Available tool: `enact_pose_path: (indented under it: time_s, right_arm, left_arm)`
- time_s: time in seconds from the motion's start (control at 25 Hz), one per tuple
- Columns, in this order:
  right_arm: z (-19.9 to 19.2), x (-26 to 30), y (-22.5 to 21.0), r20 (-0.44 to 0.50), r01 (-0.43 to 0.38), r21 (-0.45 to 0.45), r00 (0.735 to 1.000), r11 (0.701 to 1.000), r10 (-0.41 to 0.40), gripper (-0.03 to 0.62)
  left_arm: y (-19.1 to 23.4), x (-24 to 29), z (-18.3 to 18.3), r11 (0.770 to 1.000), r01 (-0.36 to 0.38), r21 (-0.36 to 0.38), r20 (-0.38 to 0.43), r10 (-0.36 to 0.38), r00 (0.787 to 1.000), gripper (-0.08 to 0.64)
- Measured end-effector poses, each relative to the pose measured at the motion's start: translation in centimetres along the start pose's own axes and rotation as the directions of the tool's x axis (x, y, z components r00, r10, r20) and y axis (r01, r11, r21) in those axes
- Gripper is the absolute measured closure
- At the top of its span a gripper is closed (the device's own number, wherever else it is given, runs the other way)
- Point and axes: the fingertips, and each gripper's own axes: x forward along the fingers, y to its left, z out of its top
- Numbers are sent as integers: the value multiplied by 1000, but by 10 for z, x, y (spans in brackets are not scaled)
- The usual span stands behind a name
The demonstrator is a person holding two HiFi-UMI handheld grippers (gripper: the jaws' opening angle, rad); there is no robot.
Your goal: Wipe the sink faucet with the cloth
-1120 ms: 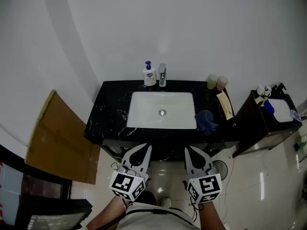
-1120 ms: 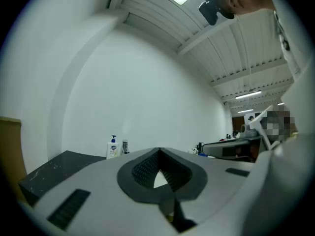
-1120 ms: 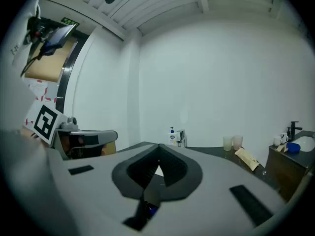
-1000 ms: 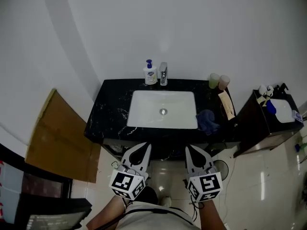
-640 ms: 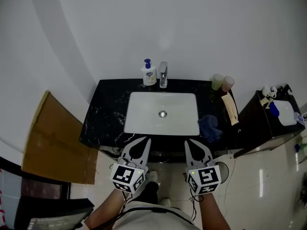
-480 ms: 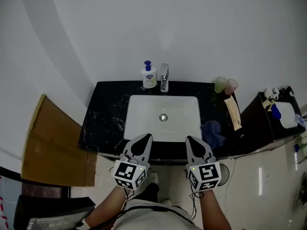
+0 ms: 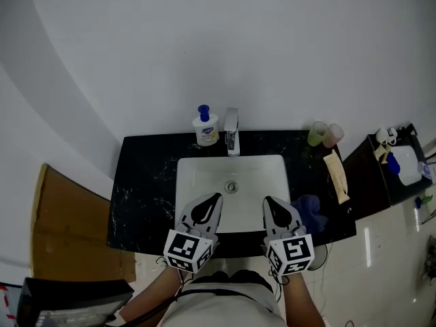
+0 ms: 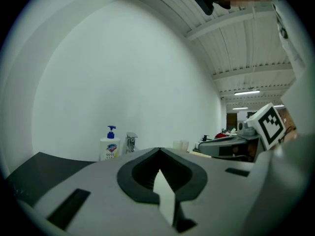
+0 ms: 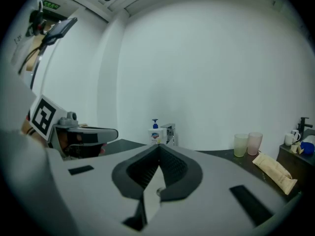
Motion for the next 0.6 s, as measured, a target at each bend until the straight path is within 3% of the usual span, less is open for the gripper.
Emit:
enact_pose_path:
  time_s: [0.2,0.4,0.6]
  right_arm:
    - [-12,7,-17,-20,-7,18,1000,1000,7,591]
    - [-27,-2,-48,-53,22,26,998,999,-21,591]
    - [-48,-34,-101,-95,131,37,987,991,-127,591]
  left_arm:
    - [7,20,-3,1000,9,-15,-26,-10,1000,558]
    - [-14,44,-13,999,48,-11,-58,-49,997,558]
    - [-74,82,-29,978,210,8,-106,-208,972,558]
